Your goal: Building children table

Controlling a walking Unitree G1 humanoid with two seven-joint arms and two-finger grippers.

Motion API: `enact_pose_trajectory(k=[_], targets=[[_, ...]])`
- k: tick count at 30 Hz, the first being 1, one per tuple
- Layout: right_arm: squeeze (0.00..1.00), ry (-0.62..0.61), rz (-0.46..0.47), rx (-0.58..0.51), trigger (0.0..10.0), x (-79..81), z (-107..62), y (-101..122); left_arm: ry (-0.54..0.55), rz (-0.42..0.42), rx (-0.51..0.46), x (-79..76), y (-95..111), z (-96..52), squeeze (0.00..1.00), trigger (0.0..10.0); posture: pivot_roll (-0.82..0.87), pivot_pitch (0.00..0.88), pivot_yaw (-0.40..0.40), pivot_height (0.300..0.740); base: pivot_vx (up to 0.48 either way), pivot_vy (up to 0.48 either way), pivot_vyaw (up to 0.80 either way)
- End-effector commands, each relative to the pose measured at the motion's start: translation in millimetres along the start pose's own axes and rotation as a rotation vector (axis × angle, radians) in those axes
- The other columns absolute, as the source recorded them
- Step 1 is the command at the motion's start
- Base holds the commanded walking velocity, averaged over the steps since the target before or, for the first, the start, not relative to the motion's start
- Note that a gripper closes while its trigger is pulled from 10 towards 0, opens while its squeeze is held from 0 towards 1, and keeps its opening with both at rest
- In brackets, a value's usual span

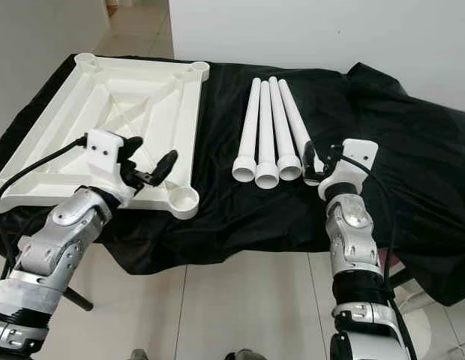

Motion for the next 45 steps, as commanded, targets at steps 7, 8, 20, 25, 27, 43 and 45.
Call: enact_pose_trajectory(k=[7, 8, 20, 25, 27, 43, 45], targets=[[0.0, -0.07, 0.024, 0.038, 10.0, -12.7, 15.6, -11.3, -0.063, -0.048, -0.023, -27.8, 0.4, 6.0, 0.0, 10.0, -0.01, 0.045, -0.043, 0.74, 0.0, 0.0, 0.0], [0.0, -0.068, 0.012, 0.048, 10.0, -12.7, 17.7, -12.6, -0.064, -0.052, -0.024, -28.9, 0.6, 6.4, 0.0, 10.0, -0.01, 0.049, -0.044, 0.74, 0.0, 0.0, 0.0], [0.0, -0.058, -0.015, 0.104, 10.0, -8.0, 31.7, -18.9, -0.117, -0.035, -0.029, -41.1, 8.0, 6.8, 0.0, 10.0, 0.04, 0.15, -0.044, 0.74, 0.0, 0.0, 0.0], [0.0, -0.038, -0.02, 0.121, 10.0, -4.3, 35.0, -20.5, -0.118, -0.044, -0.02, -42.8, 9.3, 4.9, 0.0, 10.0, 0.04, 0.196, -0.038, 0.74, 0.0, 0.0, 0.0], [0.0, -0.042, -0.027, 0.118, 10.0, -4.7, 36.9, -18.8, -0.111, -0.056, -0.007, -43.3, 8.8, 1.2, 0.0, 10.0, 0.05, 0.241, -0.035, 0.74, 0.0, 0.0, 0.0], [0.0, 0.005, -0.017, 0.148, 0.0, 8.9, 44.6, -17.9, -0.067, -0.062, 0.063, -29.1, 2.1, -14.9, 0.0, 10.0, 0.07, 0.311, -0.02, 0.74, 0.0, 0.0, 0.0], [0.0, 0.015, -0.014, 0.142, 0.0, 11.8, 46.9, -14.5, -0.053, -0.059, 0.06, -26.0, 3.3, -13.5, 0.0, 10.0, 0.07, 0.302, -0.022, 0.74, 0.0, 0.0, 0.0]])
Point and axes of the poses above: a point about 5 cm out from each wrist's last joint towards the gripper, its own z axis pointing out of the wrist towards the gripper, its own y axis along the axis of the wrist's last joint, x = y × z, the point moved 5 cm from there along z, pointing out of the wrist towards the gripper, and after that the axes turned 11 degrees about z, right-handed, at the moved point
